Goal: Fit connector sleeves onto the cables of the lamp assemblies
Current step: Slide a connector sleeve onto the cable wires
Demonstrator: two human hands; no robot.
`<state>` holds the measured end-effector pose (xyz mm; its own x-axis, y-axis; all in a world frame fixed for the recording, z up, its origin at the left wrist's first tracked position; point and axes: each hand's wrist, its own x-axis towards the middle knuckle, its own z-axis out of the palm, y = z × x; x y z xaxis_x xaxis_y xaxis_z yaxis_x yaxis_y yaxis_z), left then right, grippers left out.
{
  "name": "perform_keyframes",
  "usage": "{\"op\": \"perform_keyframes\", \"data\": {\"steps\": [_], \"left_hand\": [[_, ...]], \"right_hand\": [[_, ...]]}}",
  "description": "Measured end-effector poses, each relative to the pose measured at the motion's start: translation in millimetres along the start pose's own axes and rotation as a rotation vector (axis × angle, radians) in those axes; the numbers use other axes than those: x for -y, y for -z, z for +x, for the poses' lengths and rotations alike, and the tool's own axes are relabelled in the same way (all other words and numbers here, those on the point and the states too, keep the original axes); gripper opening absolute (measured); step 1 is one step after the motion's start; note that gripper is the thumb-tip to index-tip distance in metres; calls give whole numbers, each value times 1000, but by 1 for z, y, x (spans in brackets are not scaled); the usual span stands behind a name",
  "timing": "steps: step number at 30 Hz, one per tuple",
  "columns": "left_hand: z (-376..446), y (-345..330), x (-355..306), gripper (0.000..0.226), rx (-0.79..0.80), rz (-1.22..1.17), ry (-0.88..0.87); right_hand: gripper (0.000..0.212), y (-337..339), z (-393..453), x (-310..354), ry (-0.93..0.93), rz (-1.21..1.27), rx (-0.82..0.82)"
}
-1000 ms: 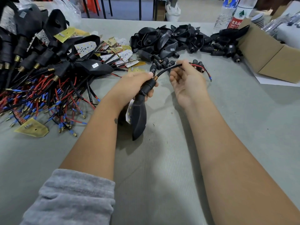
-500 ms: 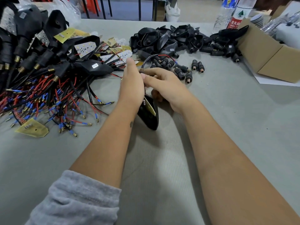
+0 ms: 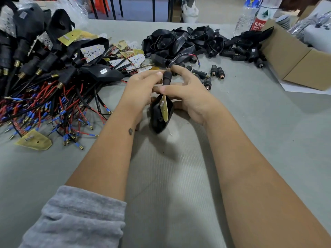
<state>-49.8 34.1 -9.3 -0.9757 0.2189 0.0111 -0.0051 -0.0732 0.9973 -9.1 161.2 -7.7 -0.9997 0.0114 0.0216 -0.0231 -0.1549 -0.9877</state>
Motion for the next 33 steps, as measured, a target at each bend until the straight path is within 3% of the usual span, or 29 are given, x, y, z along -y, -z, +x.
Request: {"op": "perform_keyframes", "data": {"steps": [2, 5, 7, 10, 13, 15, 18, 20, 22, 26, 33], "left_hand": [[-1, 0, -1, 16, -27, 1, -30], [-2, 2, 0, 11, -89, 134, -219], [-4, 4, 1, 8, -39, 151, -287], [-5, 2, 4, 15, 74, 263, -375], [-4, 0, 9, 22, 43, 362, -409], [-1, 1, 10, 23, -21, 384, -387], [1, 3, 11, 17, -47, 352, -319], [2, 2, 11, 15, -68, 311, -298], [1, 1, 10, 13, -92, 277, -291], [2, -3, 11, 17, -114, 201, -293], [3, -4, 11, 14, -118, 206, -223]], "right_hand": [[73, 1, 2, -1, 25, 95, -111], [55, 4, 7, -1, 111, 281, -250], [49, 7, 9, -1, 149, 409, -317], [70, 10, 12, -2, 170, 527, -395], [78, 10, 13, -2, 178, 546, -426], [67, 10, 12, -2, 159, 547, -413], [26, 10, 11, -4, 105, 484, -381], [12, 10, 11, -4, 75, 474, -366], [17, 10, 10, -4, 64, 485, -334], [47, 8, 9, -6, 85, 420, -254], [52, 3, 11, -7, 115, 432, -304]]}}
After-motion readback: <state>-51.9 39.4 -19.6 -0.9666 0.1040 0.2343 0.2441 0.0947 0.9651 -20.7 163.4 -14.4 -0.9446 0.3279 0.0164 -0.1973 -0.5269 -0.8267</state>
